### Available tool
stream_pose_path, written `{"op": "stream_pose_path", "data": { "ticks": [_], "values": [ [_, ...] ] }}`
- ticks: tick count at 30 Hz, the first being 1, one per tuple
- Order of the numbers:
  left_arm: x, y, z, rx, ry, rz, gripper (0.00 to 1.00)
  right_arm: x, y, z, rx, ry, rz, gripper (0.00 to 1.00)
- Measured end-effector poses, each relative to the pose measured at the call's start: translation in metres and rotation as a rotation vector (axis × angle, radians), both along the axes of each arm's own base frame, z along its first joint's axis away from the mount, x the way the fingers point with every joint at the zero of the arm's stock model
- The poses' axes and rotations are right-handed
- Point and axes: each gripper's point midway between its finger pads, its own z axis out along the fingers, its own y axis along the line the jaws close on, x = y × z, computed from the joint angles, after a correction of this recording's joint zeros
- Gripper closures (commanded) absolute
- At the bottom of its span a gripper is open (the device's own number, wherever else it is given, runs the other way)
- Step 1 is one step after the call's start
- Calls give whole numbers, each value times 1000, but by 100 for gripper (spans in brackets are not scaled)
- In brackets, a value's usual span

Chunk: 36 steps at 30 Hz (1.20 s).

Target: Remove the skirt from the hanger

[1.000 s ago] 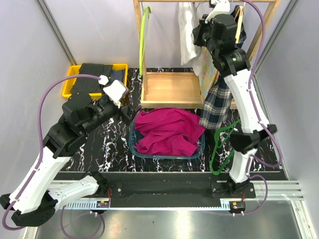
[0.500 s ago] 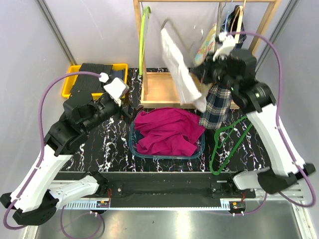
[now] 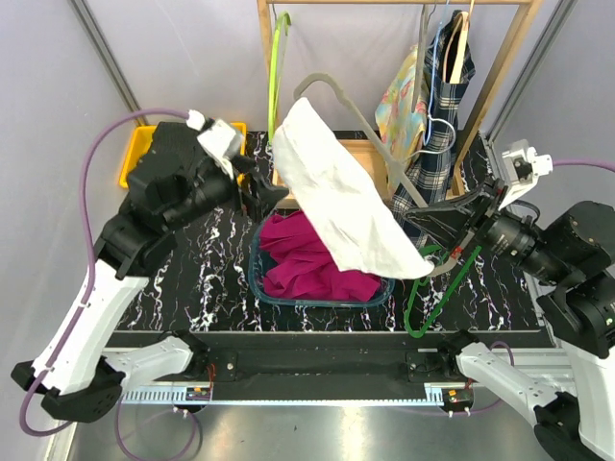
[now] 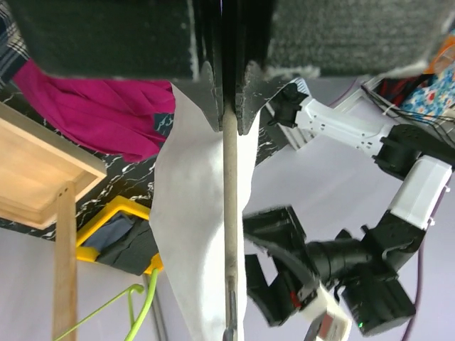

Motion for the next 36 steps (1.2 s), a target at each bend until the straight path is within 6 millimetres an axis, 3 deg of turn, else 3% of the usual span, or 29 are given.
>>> {"op": "stream_pose_path", "data": {
  "ticks": [6, 10, 15, 21, 29, 36],
  "values": [
    [18, 3, 48, -301, 147, -53, 1, 4, 11, -17, -1, 81, 44, 100],
    [1, -9, 69, -427, 228, -210, 1, 8, 16, -28, -7, 130, 58, 100],
    [-16, -20, 62, -449, 283, -344, 1, 8, 19, -27, 3, 143, 76, 100],
    [-5, -14, 37, -414, 308, -332, 1, 1, 21, -15, 23, 130, 105, 100],
    [13, 16, 50, -391, 200, -254, 1, -10, 22, -2, 44, 106, 149, 100],
    [3, 12, 64, -482, 247, -335, 1, -12, 24, 1, 59, 110, 167, 100]
  ]
}}
